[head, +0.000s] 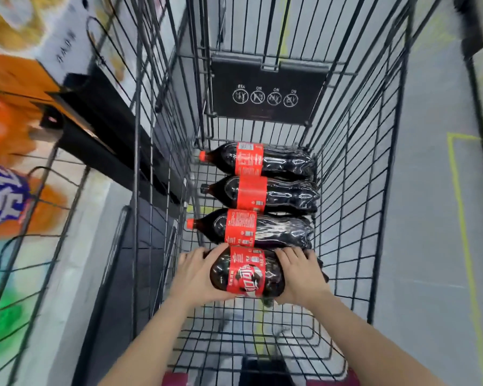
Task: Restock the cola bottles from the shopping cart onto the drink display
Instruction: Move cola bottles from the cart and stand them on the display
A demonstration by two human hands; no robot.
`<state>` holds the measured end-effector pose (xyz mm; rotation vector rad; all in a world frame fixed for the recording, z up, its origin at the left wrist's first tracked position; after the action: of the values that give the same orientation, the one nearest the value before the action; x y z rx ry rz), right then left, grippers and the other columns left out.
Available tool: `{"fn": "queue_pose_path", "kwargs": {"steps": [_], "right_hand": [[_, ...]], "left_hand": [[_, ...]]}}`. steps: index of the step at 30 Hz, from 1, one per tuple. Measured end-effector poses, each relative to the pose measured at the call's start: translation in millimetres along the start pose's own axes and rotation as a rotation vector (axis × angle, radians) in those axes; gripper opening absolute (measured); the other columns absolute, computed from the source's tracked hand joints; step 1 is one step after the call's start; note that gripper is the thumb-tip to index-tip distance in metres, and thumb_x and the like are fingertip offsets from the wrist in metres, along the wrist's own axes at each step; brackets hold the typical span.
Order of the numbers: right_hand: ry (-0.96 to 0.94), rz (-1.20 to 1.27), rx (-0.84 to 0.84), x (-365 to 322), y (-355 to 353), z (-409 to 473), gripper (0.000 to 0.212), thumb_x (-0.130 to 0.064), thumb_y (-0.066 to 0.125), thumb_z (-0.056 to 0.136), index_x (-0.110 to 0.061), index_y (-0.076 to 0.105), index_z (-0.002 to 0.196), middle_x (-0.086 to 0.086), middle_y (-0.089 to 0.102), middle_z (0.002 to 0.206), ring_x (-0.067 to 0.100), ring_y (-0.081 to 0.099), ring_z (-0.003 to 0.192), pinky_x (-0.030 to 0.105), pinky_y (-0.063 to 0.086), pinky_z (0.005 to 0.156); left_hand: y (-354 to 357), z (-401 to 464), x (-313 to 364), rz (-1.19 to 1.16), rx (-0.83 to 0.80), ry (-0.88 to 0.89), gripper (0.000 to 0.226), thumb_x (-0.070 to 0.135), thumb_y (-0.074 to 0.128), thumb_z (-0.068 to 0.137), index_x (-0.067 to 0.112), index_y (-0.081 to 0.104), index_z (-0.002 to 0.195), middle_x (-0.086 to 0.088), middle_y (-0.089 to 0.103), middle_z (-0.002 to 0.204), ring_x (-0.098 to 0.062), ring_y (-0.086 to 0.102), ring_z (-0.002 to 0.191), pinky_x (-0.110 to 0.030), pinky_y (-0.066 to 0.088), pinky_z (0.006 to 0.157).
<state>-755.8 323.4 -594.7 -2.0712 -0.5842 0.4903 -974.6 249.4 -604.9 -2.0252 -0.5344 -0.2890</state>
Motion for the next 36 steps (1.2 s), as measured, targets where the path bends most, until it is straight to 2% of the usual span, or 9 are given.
{"fn": "queue_pose_path", "kwargs": {"steps": [2, 7, 9, 12, 15, 21, 25, 31, 36], "right_hand": [[-0.043, -0.004, 0.042, -1, -24, -13, 0.107, -0.063, 0.071, 0.056, -0.012, 0.032, 0.141, 0.003, 0.046, 0.132, 0.026, 0.042, 0.124, 0.043, 0.027, 0.108], [-0.100, 0.004, 0.126, 0, -89, -47, 0.106, -0.065, 0.066, 0.061, -0.012, 0.025, 0.143, 0.003, 0.041, 0.135, 0.023, 0.039, 0.128, 0.039, 0.017, 0.117], [-0.137, -0.029, 0.186, -1, -113, -63, 0.107, -0.065, 0.068, 0.058, -0.012, 0.028, 0.141, 0.003, 0.044, 0.130, 0.023, 0.044, 0.123, 0.038, 0.026, 0.113], [-0.182, -0.096, 0.270, -7, -139, -89, 0.108, -0.064, 0.074, 0.045, -0.011, 0.041, 0.133, 0.002, 0.052, 0.115, 0.023, 0.055, 0.105, 0.037, 0.042, 0.098], [-0.250, -0.085, 0.360, -12, -157, -121, 0.103, -0.068, 0.071, 0.037, -0.012, 0.049, 0.121, 0.000, 0.056, 0.102, 0.022, 0.059, 0.090, 0.036, 0.049, 0.086], [-0.403, -0.170, 0.457, -39, -165, -189, 0.098, -0.072, 0.055, 0.047, -0.012, 0.050, 0.125, 0.001, 0.057, 0.106, 0.021, 0.058, 0.094, 0.036, 0.049, 0.090], [-0.462, -0.193, 0.443, -65, -155, -224, 0.097, -0.067, 0.065, 0.042, -0.015, 0.050, 0.122, -0.002, 0.057, 0.101, 0.019, 0.059, 0.088, 0.032, 0.050, 0.085], [-0.528, -0.178, 0.531, -116, -139, -286, 0.093, -0.070, 0.052, 0.041, -0.012, 0.056, 0.114, 0.000, 0.059, 0.094, 0.021, 0.062, 0.081, 0.033, 0.053, 0.076], [-0.547, -0.164, 0.551, -174, -107, -343, 0.089, -0.061, 0.063, 0.036, -0.014, 0.055, 0.111, 0.000, 0.059, 0.092, 0.023, 0.062, 0.080, 0.032, 0.051, 0.074]], "left_hand": [[-19, -14, 10, -0.012, 0.060, -0.003, 0.123, 0.101, 0.034, 0.039, 0.041, 0.016, 0.145, -0.002, 0.047, 0.122, -0.018, 0.042, 0.120, -0.039, 0.021, 0.106], [-68, -49, 46, 0.041, 0.222, 0.024, 0.115, 0.095, 0.045, 0.046, 0.041, 0.016, 0.144, -0.003, 0.047, 0.119, -0.021, 0.044, 0.116, -0.041, 0.024, 0.105], [-90, -69, 62, 0.069, 0.304, 0.036, 0.113, 0.093, 0.047, 0.047, 0.041, 0.020, 0.143, -0.003, 0.050, 0.116, -0.022, 0.047, 0.113, -0.041, 0.028, 0.102], [-113, -107, 82, 0.119, 0.424, 0.037, 0.109, 0.090, 0.051, 0.049, 0.040, 0.026, 0.142, -0.001, 0.053, 0.111, -0.021, 0.052, 0.108, -0.039, 0.032, 0.097], [-120, -152, 101, 0.100, 0.552, 0.037, 0.104, 0.088, 0.053, 0.051, 0.038, 0.029, 0.139, 0.000, 0.056, 0.107, -0.019, 0.057, 0.100, -0.038, 0.038, 0.095], [-99, -237, 121, 0.131, 0.651, -0.064, 0.108, 0.089, 0.052, 0.049, 0.039, 0.028, 0.140, -0.001, 0.056, 0.109, -0.019, 0.059, 0.099, -0.039, 0.041, 0.091], [-83, -294, 123, 0.114, 0.709, -0.115, 0.107, 0.088, 0.055, 0.045, 0.039, 0.033, 0.137, -0.001, 0.058, 0.102, -0.020, 0.061, 0.094, -0.036, 0.041, 0.081], [-56, -379, 111, 0.080, 0.740, -0.163, 0.107, 0.087, 0.057, 0.045, 0.041, 0.031, 0.138, 0.001, 0.055, 0.106, -0.020, 0.058, 0.098, -0.038, 0.040, 0.089], [-34, -465, 92, 0.076, 0.801, -0.157, 0.103, 0.091, 0.048, 0.046, 0.047, 0.024, 0.136, 0.000, 0.059, 0.109, -0.020, 0.059, 0.103, -0.037, 0.037, 0.089]]}}
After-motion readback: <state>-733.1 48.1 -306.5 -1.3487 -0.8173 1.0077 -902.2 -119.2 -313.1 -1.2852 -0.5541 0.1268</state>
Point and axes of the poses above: each hand's wrist, its own z-axis towards the middle knuckle, its own y-axis out of the palm, x = y × z, the point moved 4 cm from there along z, towards the middle knuckle
